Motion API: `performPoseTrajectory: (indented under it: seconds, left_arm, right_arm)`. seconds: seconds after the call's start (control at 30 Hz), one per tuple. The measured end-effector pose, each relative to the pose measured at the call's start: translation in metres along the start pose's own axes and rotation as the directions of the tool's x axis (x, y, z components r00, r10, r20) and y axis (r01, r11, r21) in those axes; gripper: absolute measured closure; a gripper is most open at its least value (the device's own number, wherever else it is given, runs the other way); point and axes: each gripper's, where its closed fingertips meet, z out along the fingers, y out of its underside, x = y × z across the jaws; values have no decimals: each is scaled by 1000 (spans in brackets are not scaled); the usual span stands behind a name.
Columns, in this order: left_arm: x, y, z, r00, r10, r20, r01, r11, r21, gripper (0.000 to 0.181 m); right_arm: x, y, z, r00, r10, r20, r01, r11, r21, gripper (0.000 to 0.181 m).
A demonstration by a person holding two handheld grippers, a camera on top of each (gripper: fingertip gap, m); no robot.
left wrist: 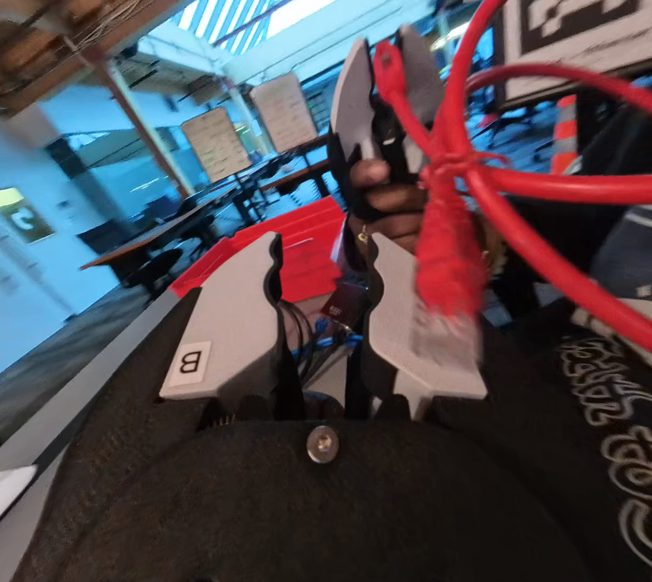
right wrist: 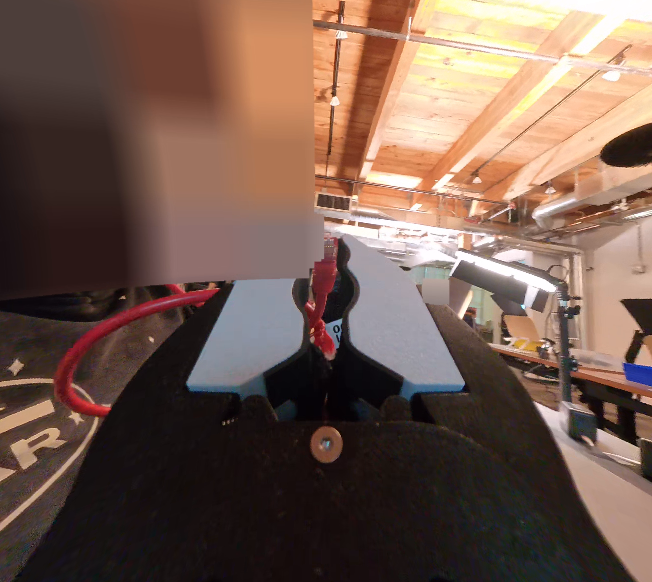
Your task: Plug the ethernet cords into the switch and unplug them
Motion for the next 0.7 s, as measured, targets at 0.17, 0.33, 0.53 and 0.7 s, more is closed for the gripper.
performPoseTrajectory:
  seconds: [0.17, 0.33, 0.53, 0.7]
  left_arm:
    - [31, -27, 12, 998, 47, -33, -40, 982, 182, 140]
    - [27, -49, 4, 985, -155, -76, 172, 920, 352, 156]
    - [36, -62, -3, 924, -280, -261, 367, 844, 393, 157]
    - [34, -59, -3, 915, -298, -274, 384, 851, 357, 165]
  right_arm:
    - [-3, 20, 4, 1000, -4, 7, 4, 1000, -30, 170]
    - [-3, 26, 3, 992, -128, -1, 128, 991, -26, 170]
    - [-4, 33, 3, 989, -151, 5, 151, 988, -35, 170]
    - [-3, 36, 2, 984, -178, 4, 178, 982, -69, 170]
